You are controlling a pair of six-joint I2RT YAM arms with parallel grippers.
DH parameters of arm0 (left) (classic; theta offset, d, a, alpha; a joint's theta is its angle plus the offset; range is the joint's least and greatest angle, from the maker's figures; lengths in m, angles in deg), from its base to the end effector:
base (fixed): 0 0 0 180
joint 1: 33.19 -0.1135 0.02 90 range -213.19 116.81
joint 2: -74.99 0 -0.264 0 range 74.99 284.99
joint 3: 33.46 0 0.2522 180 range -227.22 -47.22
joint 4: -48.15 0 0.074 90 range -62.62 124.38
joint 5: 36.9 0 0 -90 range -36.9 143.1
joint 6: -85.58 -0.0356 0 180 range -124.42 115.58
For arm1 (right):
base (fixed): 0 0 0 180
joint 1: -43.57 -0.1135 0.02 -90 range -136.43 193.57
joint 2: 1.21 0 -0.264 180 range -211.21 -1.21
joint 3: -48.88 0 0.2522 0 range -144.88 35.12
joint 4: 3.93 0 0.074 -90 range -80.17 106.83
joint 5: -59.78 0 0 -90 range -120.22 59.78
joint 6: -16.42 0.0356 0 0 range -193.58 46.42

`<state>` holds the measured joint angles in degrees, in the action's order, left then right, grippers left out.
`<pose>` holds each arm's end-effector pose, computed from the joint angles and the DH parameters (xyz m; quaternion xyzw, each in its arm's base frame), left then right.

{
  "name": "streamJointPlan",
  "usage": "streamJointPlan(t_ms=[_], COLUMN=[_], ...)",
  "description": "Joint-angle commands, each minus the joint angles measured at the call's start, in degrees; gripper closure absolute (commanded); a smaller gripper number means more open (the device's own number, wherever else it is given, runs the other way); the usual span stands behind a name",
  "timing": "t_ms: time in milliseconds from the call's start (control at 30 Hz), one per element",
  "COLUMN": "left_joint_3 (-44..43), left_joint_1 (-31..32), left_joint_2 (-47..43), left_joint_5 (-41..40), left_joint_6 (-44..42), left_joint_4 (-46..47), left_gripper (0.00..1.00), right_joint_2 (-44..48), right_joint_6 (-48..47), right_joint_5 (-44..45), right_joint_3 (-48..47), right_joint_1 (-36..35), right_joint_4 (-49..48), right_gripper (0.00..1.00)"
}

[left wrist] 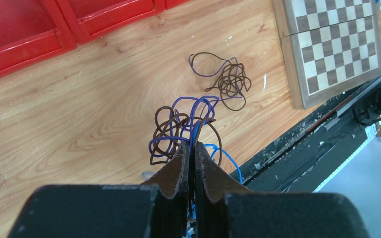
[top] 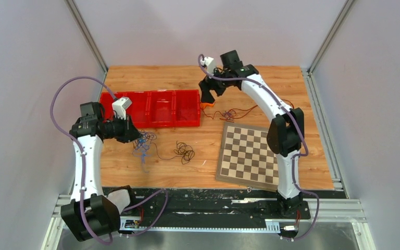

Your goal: Untangle the cables

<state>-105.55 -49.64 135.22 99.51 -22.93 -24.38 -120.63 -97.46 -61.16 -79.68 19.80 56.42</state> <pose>0.1838 0.0274 0.3086 0.1157 0.8872 -0.2937 0.3364 0.4174 0.2038 0.3020 -0.4482 0.7958 0.2513 0.3203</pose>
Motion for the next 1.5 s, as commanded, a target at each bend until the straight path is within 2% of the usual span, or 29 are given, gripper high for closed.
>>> streamJointPlan(t_ms=[0,100,333,500,633,700,867,933,1000,1033,1267,1467], left_joint_3=[0.7,1.0,0.8,0.2,0.4,0.7,1.3,1.2,1.0,0.9,1.3,3.1], left_joint_1=[0.9,1.0,1.0,1.0,1.0,1.0,1.0,1.0,1.0,1.0,1.0,1.0], left_joint_2=[0.7,0.9,1.7,1.7,1.9,2.0,2.1,2.0,1.9,1.8,1.1,1.4], left_joint_5=[-1.0,-0.9,-0.2,-0.5,-0.7,-0.8,-0.9,-1.0,-1.0,-1.1,-1.9,-1.4], left_joint_6=[1.7,2.9,5.1,5.2,5.5,5.7,6.4,6.6,6.8,6.8,6.7,8.0], left_joint_4=[5.0,5.7,6.6,6.5,6.8,7.1,7.8,7.8,7.6,7.5,7.5,10.1], left_gripper=[0.89,0.9,0.9,0.9,0.91,0.91,0.91,0.91,0.91,0.92,0.92,0.91], right_joint_2=[-4.7,-7.3,-14.0,-17.4,-19.3,-19.5,-19.4,-19.4,-18.9,-17.9,-5.7,2.9], right_joint_6=[0.1,-5.8,-13.8,-19.1,-21.5,-23.0,-24.5,-24.8,-24.5,-24.3,-20.8,-18.4], right_joint_5=[4.9,13.0,22.3,25.0,25.5,26.2,26.4,26.0,25.8,25.7,22.2,20.9], right_joint_3=[-7.2,-8.1,-9.6,-8.7,-8.6,-7.6,-6.0,-5.9,-5.9,-5.4,-0.6,-3.3], right_joint_1=[-5.4,-10.3,-14.8,-15.1,-15.5,-15.9,-16.6,-16.7,-16.7,-16.7,-15.9,-15.5], right_joint_4=[-3.0,-5.9,-11.4,-14.7,-16.7,-18.4,-21.0,-21.2,-21.2,-21.3,-21.3,-20.1], right_gripper=[0.14,0.14,0.14,0.1,0.13,0.2,0.44,0.64,0.92,0.99,1.0,1.0])
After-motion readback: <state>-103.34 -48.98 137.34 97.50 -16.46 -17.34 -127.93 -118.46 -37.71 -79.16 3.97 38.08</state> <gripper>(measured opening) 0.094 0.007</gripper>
